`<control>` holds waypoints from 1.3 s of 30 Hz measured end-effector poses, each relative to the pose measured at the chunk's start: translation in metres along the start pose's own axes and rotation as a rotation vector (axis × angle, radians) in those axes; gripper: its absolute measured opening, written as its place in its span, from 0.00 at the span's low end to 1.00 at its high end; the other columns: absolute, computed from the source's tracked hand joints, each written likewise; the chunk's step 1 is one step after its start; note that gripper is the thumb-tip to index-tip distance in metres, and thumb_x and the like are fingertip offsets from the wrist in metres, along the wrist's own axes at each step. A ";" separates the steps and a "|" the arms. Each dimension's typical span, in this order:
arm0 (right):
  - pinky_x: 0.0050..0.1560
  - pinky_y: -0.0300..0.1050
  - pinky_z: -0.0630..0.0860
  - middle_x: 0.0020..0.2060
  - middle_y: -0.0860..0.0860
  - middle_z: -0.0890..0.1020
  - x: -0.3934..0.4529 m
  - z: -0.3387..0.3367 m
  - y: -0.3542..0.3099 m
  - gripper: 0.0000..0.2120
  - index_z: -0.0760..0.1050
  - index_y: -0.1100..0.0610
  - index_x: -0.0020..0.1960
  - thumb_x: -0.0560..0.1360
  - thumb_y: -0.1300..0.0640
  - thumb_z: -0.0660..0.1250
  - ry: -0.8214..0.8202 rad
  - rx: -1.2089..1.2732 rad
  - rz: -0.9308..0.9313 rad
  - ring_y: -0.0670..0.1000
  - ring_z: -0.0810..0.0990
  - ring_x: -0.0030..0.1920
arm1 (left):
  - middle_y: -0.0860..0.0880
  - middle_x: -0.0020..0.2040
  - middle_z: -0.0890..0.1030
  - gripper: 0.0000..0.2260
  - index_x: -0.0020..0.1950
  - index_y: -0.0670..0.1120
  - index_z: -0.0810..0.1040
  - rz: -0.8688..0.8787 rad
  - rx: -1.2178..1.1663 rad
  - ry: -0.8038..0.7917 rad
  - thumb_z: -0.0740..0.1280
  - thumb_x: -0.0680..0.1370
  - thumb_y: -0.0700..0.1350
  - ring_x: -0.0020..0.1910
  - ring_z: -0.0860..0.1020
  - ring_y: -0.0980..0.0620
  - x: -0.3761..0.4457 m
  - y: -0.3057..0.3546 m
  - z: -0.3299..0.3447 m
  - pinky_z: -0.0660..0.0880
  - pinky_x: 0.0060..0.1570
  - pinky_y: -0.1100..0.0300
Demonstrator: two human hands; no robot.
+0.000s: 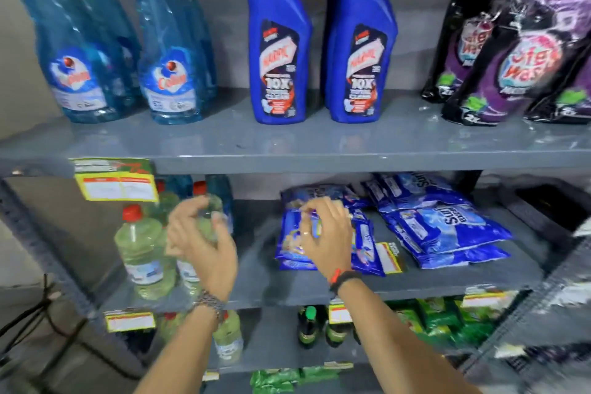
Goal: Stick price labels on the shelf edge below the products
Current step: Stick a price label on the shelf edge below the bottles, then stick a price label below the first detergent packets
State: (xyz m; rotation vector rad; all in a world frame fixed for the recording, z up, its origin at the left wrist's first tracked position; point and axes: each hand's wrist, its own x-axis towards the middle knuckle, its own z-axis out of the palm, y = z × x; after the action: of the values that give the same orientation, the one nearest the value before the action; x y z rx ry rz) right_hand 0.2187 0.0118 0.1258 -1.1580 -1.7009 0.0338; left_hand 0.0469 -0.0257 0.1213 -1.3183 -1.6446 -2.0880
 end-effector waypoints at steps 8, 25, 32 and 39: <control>0.45 0.44 0.79 0.44 0.55 0.83 0.000 -0.028 0.166 0.08 0.78 0.58 0.48 0.72 0.64 0.63 -0.317 0.127 0.604 0.56 0.81 0.41 | 0.45 0.54 0.83 0.13 0.53 0.57 0.79 -0.579 0.174 -0.692 0.62 0.71 0.52 0.50 0.81 0.44 -0.088 -0.023 0.142 0.72 0.60 0.41; 0.51 0.43 0.74 0.53 0.59 0.83 0.030 0.037 0.230 0.16 0.80 0.61 0.54 0.73 0.51 0.68 -0.350 0.311 1.108 0.58 0.80 0.56 | 0.43 0.47 0.83 0.08 0.39 0.49 0.79 -0.745 0.495 -0.993 0.62 0.76 0.47 0.46 0.80 0.44 -0.065 -0.049 0.231 0.75 0.51 0.54; 0.52 0.40 0.75 0.49 0.59 0.85 0.029 0.037 0.224 0.10 0.82 0.62 0.50 0.71 0.59 0.71 -0.277 0.328 1.072 0.55 0.82 0.51 | 0.49 0.42 0.81 0.07 0.47 0.46 0.84 -0.848 0.224 -0.817 0.66 0.75 0.41 0.43 0.77 0.49 -0.071 -0.054 0.226 0.73 0.43 0.59; 0.54 0.58 0.80 0.46 0.60 0.85 0.027 0.000 0.200 0.12 0.81 0.63 0.50 0.69 0.60 0.74 -0.261 0.464 0.974 0.58 0.84 0.48 | 0.53 0.36 0.84 0.06 0.37 0.52 0.83 -0.898 -0.067 -0.769 0.72 0.72 0.41 0.43 0.83 0.47 -0.059 -0.039 0.188 0.76 0.37 0.56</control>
State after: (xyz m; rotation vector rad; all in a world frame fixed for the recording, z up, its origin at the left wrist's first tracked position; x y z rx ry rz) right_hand 0.3527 0.1373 0.0416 -1.5371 -1.0873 1.1523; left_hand 0.1568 0.1270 0.0515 -1.7593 -2.9521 -2.1427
